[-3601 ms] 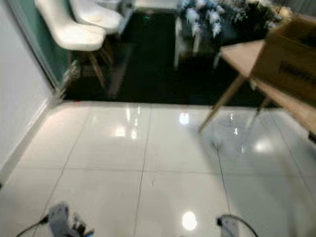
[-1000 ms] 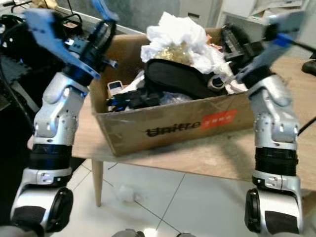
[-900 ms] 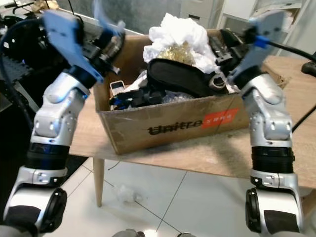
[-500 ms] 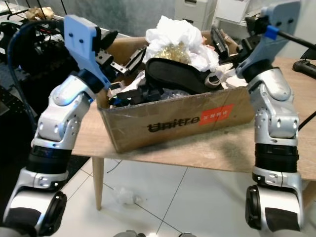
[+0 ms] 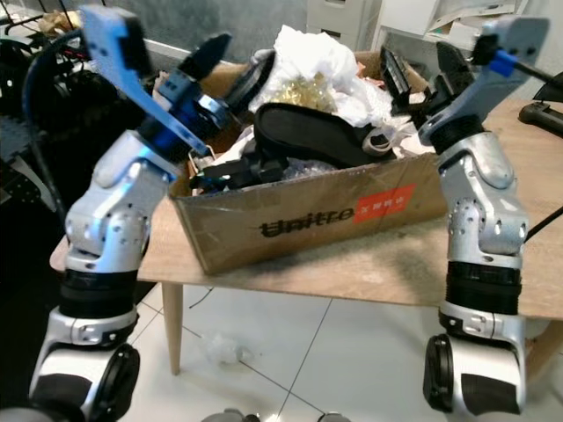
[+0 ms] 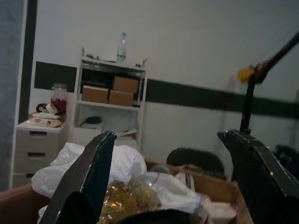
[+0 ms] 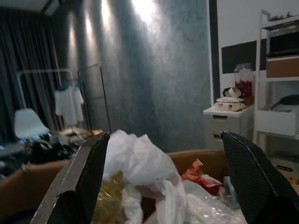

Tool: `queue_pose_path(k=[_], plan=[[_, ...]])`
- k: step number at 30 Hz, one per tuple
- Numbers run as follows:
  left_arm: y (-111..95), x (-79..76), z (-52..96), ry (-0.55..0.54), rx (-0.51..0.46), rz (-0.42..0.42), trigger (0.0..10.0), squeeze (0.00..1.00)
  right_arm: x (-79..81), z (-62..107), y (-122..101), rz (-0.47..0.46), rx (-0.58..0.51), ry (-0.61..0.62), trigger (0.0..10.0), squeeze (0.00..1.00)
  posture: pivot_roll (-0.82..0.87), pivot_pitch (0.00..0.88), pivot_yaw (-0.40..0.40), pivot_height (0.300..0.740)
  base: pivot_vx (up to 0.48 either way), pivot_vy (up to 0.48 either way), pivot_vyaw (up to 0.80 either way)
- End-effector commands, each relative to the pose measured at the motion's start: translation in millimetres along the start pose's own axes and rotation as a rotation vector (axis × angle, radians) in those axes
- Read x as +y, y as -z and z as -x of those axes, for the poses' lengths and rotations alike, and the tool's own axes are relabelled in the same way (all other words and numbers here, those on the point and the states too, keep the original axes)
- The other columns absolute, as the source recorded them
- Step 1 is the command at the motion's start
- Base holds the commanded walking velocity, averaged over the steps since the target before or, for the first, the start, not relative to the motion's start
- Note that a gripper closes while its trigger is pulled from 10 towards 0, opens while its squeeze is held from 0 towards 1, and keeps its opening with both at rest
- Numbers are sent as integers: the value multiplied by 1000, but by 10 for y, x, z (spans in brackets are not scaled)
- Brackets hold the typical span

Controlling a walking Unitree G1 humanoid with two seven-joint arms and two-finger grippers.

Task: Picking trash to rubbish bin

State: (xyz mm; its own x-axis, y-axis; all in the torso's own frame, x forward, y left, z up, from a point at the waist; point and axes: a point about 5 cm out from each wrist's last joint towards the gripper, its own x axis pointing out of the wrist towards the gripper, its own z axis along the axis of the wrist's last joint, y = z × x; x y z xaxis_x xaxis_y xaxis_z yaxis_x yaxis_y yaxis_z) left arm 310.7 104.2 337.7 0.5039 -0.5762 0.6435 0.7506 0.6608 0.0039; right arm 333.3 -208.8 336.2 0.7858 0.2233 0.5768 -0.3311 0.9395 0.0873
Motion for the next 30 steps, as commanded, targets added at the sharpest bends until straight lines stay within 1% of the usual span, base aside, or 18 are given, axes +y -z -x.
queue_pose_path(k=[1, 11, 23, 24, 27, 30], plan=[[-33, -37, -5, 15, -22, 38, 10000, 0, -8, 31, -30, -20, -13, 3, 10000, 0, -9, 95, 25, 740, 0, 0, -788], [51, -65, 19, 26, 1, 65, 10000, 0, -19, 36, 33, -47, 7, 31, 10000, 0, -3, 92, 27, 740, 0, 0, -800], [107, -56, 51, 20, 41, 68, 10000, 0, 15, 33, 110, -43, 35, 21, 10000, 0, 6, 88, 26, 740, 0, 0, -800], [135, -70, 58, 23, 55, 60, 10000, 0, 39, 33, 133, -47, 43, 12, 10000, 0, 6, 88, 26, 740, 0, 0, -800], [267, -181, 70, 47, 98, 52, 10000, 0, 134, 32, 228, -61, 70, -16, 10000, 0, 13, 88, 25, 740, 0, 0, -800], [315, -259, 68, 59, 106, 60, 10000, 0, 210, 29, 284, -65, 85, -38, 10000, 0, 18, 90, 24, 740, 0, 0, -800]])
